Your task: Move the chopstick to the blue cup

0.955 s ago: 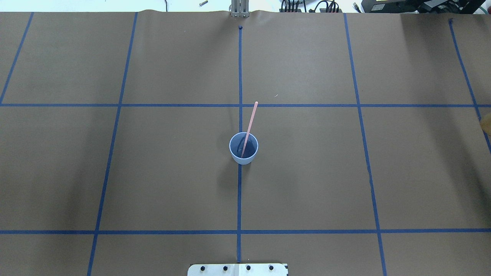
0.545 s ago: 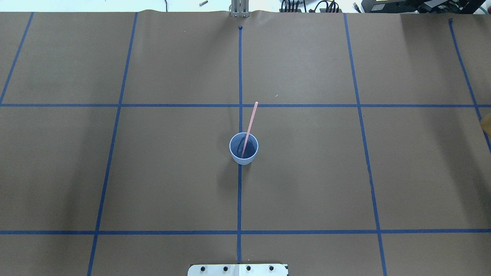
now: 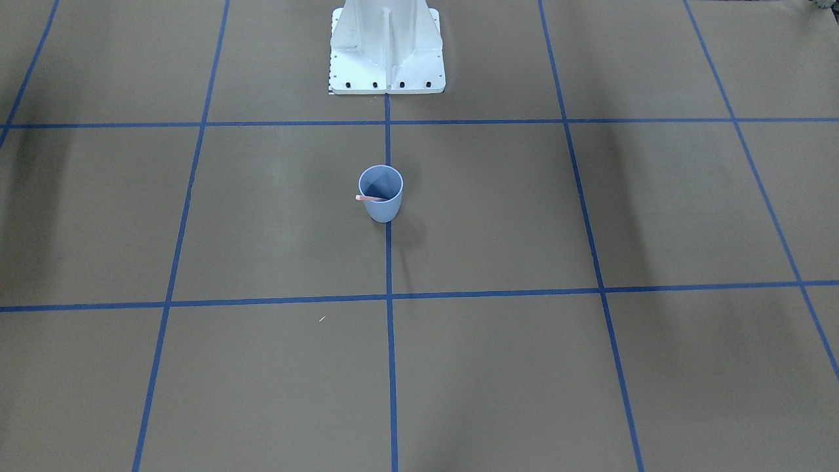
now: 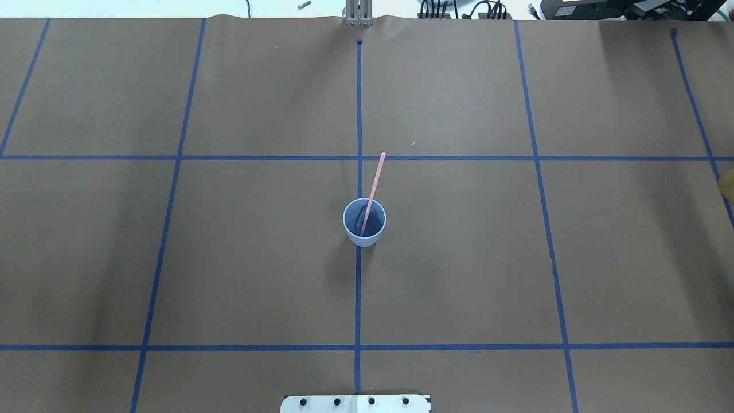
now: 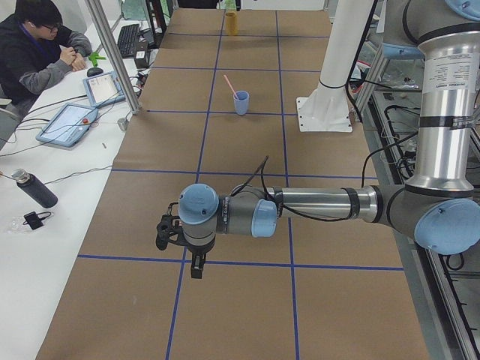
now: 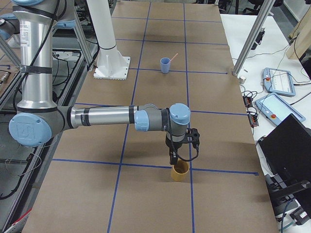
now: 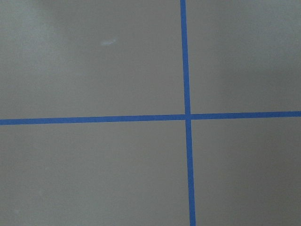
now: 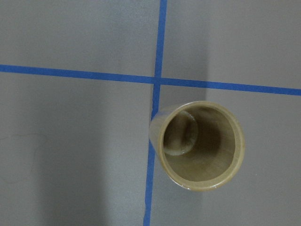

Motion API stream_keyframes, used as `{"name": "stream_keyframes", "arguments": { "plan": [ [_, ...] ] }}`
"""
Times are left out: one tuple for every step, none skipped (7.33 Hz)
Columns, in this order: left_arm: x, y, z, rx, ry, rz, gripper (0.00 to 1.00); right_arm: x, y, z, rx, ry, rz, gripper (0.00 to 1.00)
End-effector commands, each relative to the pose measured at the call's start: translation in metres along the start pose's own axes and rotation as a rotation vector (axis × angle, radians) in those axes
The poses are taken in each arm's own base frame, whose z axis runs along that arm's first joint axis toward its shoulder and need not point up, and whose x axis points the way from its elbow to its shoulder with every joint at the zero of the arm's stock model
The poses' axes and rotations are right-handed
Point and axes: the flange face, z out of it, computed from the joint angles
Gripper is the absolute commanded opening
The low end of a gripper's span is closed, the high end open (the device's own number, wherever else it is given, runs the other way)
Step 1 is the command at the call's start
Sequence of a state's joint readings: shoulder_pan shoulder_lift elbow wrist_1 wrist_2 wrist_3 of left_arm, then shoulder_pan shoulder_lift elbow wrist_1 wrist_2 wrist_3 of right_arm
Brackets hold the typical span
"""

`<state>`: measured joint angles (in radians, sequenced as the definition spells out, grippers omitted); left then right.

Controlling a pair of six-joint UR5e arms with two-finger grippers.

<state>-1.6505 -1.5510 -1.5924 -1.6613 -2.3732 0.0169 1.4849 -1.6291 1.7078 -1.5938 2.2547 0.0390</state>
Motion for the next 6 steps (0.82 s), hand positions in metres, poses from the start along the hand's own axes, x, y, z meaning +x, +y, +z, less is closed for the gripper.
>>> {"name": "stream_keyframes", "arguments": {
  "plan": [
    [-0.0010,0.0029,0.0008,-0.001,-0.002,-0.001,0.99,-0.0004,-0.0001,-0.0004,0.001,0.000,0.000,1.00],
    [-0.0013,0.0029,0.0008,-0.001,-0.005,0.000,0.99,0.0021,0.0010,0.0024,-0.005,0.002,0.005,1.00],
    [-0.0025,0.0060,0.0022,-0.005,-0.003,-0.003,0.99,0.0022,0.0010,0.0024,-0.005,0.002,0.005,1.00],
    [-0.0025,0.0059,0.0021,-0.004,-0.005,-0.002,0.99,0.0031,0.0012,0.0036,-0.007,0.002,0.007,1.00],
    [-0.0025,0.0059,0.0021,-0.004,-0.005,-0.002,0.99,0.0034,0.0012,0.0036,-0.007,0.005,0.005,1.00],
    [-0.0024,0.0059,0.0021,-0.003,-0.003,-0.002,0.99,0.0034,0.0012,0.0036,-0.007,0.005,0.007,1.00]
  ]
}}
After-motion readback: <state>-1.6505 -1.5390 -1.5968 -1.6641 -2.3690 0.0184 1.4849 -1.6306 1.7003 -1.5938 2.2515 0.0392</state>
